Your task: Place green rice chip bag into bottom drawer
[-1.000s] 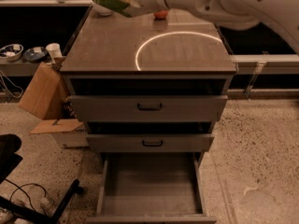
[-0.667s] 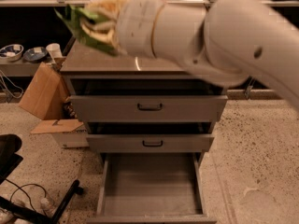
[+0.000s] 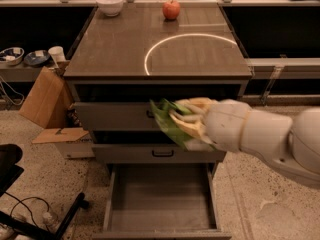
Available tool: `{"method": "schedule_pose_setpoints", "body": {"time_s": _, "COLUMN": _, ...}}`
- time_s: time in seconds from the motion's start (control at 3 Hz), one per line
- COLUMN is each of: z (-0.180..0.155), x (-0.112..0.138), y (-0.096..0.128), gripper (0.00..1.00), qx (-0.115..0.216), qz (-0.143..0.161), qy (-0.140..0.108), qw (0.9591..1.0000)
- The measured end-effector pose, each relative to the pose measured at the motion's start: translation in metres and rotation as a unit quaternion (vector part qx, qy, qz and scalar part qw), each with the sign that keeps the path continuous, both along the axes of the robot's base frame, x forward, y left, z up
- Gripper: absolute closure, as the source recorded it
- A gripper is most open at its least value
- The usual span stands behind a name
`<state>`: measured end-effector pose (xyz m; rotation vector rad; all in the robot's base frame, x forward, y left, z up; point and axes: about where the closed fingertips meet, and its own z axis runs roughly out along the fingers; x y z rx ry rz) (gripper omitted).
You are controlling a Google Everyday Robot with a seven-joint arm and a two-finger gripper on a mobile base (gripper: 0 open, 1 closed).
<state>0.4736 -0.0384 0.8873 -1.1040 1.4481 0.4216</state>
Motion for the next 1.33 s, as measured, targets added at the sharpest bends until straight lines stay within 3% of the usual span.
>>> {"method": "schedule_pose_setpoints", "body": {"time_s": 0.33, "z": -0.080, "x": 0.015, "y": -0.072, "gripper": 1.00, "qx": 0.003, "qz": -0.059, "qy": 0.069, "qw": 0.9959}}
{"method": "schedule_pose_setpoints", "body": {"time_s": 0.67, "z": -0.147, "x": 0.077, "y": -0.070, "gripper": 1.00, "qx": -0.011, "qz": -0.045, "qy": 0.082, "qw": 0.9955}}
{"method": "schedule_pose_setpoints", "body": {"time_s": 1.0, "z": -0.146, "x": 0.076, "y": -0.071, "gripper": 1.00, "qx": -0.011, "qz": -0.046, "qy": 0.082, "qw": 0.9955}}
{"method": "schedule_pose_setpoints", "body": {"time_s": 1.33, "z": -0.214, "x": 0.065, "y": -0.045, "gripper": 1.00, "qx": 0.017, "qz": -0.033, "qy": 0.142, "qw": 0.9892}}
